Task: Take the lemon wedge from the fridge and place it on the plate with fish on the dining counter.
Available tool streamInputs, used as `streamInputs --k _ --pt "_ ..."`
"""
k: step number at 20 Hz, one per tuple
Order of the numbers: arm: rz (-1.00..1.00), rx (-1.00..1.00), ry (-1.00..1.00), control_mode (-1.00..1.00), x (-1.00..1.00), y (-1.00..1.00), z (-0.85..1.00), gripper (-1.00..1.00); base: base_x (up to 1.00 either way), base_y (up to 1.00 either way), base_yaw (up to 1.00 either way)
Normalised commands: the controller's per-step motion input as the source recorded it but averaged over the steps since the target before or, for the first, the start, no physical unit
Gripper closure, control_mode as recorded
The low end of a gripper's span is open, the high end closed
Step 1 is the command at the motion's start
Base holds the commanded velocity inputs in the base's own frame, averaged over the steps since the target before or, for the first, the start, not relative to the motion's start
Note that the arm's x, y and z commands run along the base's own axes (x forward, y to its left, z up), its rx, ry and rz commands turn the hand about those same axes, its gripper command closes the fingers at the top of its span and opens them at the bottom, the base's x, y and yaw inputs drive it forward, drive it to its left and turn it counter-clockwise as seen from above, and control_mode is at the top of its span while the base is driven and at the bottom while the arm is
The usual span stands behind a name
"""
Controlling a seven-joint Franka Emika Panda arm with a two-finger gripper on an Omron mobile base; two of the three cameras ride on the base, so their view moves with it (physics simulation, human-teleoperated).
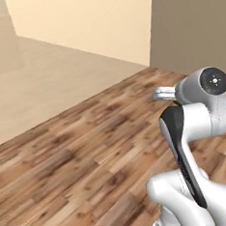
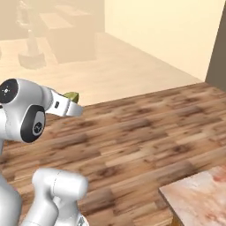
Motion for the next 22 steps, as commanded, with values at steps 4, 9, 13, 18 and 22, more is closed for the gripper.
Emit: streamInputs --k 4,9,13,18,22 --pt "0.00 0.00 0.00 1.00 0.00 0.00 0.00 1.00 1.00 0.51 -0.46" --pt "0.00 0.00 0.00 1.00 0.00 0.00 0.00 1.00 1.00 0.49 -0.51" --pt "0.00 0.00 0.00 1.00 0.00 0.00 0.00 1.00 1.00 0.31 -0.57" --pt "0.00 0.00 0.00 1.00 0.00 0.00 0.00 1.00 1.00 0.00 -0.54" --pt "0.00 0.00 0.00 1.00 0.00 0.00 0.00 1.00 1.00 -0.12 -0.50"
